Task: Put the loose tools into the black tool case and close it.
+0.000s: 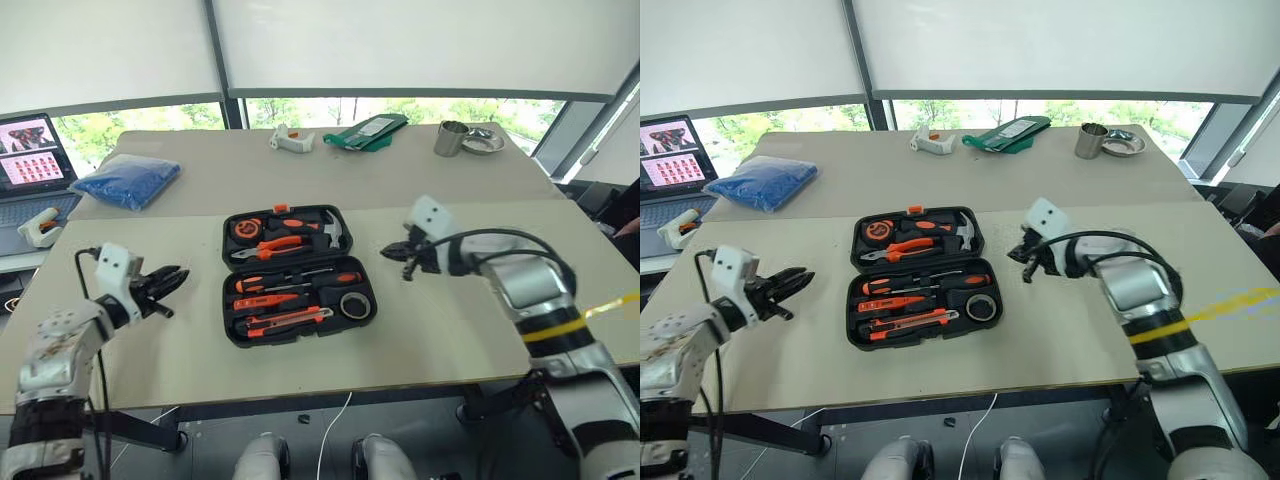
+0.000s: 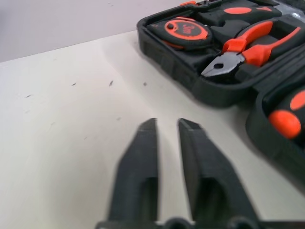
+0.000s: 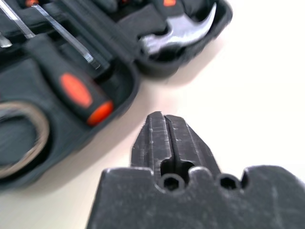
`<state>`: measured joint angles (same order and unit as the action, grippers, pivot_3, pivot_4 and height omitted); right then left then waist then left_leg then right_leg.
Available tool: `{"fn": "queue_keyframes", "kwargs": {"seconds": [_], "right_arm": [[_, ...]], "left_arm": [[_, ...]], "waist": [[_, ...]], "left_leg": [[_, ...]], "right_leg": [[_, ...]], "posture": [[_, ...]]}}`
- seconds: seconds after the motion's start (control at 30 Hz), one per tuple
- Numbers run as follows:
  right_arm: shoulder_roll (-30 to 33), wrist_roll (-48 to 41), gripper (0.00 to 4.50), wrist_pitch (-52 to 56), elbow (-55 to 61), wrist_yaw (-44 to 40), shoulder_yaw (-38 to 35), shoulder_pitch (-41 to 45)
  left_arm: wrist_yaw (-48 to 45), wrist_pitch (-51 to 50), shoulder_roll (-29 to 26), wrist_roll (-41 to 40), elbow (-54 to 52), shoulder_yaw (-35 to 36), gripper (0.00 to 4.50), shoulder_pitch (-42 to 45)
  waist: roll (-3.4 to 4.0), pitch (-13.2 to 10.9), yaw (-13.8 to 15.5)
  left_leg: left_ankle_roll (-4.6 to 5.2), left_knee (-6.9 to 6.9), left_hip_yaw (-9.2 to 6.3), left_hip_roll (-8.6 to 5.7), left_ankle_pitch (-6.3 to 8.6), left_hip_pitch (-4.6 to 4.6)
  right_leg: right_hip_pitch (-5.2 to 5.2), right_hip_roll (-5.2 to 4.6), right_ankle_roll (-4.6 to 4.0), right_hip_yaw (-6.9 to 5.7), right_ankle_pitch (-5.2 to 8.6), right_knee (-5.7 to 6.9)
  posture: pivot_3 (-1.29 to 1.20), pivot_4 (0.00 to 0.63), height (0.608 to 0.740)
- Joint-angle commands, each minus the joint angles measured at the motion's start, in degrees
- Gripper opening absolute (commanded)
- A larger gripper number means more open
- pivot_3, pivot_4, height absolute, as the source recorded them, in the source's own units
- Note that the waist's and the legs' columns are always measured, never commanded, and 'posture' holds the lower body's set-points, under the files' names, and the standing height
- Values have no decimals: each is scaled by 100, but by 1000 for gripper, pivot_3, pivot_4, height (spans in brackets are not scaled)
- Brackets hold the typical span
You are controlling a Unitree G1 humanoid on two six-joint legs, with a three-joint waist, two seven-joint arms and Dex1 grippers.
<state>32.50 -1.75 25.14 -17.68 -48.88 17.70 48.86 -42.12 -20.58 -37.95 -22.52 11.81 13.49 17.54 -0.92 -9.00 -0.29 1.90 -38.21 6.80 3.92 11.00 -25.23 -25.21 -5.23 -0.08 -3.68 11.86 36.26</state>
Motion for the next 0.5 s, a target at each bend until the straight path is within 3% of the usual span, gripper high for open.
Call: {"fn": "queue_keyframes", "kwargs": {"seconds": [0.03,0.3,0.5], "right_arm": [[-329,357,0,-834,-1152,-30,176,454],[-1120,500,0,-2103,-3170,-549,170,1186],[-1171,297,0,-1986,-3046,-1219,-40,1046]], "left_arm": [[-31,-289,-15,87,-201,-242,78,217],[-309,-395,5,266,-92,-695,78,647],[-965,-472,-18,299,-76,-1100,78,737]], "waist": [[-1,-1,-24],[-2,-2,-64],[-2,-1,-57]], "left_leg": [[0,0,1,0,0,-2],[-4,6,2,-2,-4,-4],[-13,13,0,-1,-9,-3]], "right_leg": [[0,1,0,-1,0,0],[0,3,1,-1,0,1],[-1,4,1,-1,1,7]], "posture": [[0,150,740],[0,150,740],[0,150,740]]}}
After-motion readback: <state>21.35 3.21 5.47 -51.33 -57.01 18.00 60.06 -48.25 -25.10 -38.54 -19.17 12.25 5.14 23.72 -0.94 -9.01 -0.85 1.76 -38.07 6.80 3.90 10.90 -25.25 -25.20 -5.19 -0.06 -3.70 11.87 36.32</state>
